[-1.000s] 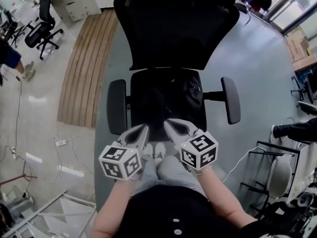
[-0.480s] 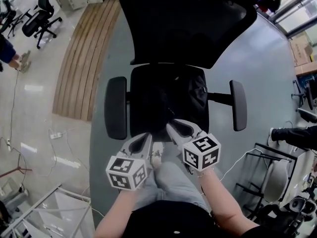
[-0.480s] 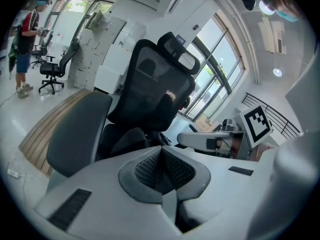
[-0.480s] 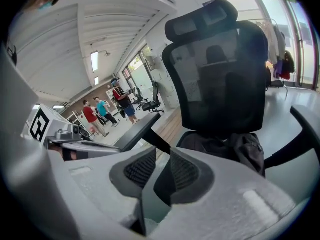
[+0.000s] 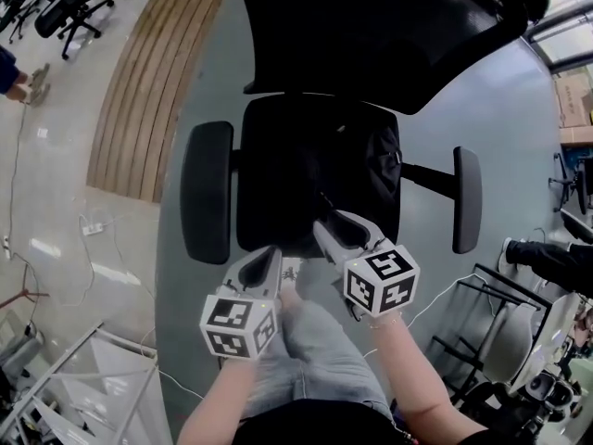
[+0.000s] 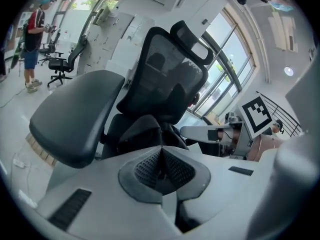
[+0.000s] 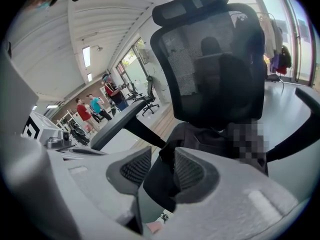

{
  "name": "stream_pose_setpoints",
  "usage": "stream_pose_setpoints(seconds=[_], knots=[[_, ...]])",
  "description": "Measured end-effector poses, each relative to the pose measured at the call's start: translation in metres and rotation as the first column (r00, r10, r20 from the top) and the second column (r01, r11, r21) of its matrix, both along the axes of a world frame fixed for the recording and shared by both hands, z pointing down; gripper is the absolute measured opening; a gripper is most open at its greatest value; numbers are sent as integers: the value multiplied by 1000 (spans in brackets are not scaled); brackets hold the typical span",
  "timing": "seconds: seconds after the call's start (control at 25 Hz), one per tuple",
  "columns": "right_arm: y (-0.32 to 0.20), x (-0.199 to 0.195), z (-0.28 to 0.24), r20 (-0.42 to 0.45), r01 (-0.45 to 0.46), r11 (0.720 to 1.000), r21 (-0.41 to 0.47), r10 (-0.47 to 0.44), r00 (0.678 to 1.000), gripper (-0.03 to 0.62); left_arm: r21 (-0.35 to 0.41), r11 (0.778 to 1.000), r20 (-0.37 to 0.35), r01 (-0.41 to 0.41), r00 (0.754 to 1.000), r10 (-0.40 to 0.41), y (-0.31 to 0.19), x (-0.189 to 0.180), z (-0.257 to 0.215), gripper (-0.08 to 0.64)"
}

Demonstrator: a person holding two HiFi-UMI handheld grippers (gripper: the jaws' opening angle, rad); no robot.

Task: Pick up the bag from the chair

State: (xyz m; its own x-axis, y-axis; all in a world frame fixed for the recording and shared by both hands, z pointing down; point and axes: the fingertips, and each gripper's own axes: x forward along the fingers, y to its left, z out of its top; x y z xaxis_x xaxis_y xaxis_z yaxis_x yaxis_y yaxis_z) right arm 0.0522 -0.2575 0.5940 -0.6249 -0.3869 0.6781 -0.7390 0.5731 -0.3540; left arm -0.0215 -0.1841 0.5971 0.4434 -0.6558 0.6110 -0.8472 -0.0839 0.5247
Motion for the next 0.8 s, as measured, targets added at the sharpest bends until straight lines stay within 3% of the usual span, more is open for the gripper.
stream_pose_setpoints(seconds=[0.4, 0.8], knots=[[-28, 3, 69, -31, -58, 997, -49, 57, 998, 263, -23, 1000, -2, 15, 1000, -15, -10, 15, 54, 17], [-52, -15, 119, -10, -94, 991, -98, 93, 996, 342, -12, 1000, -4, 14, 1000, -14, -31, 20, 89, 17]])
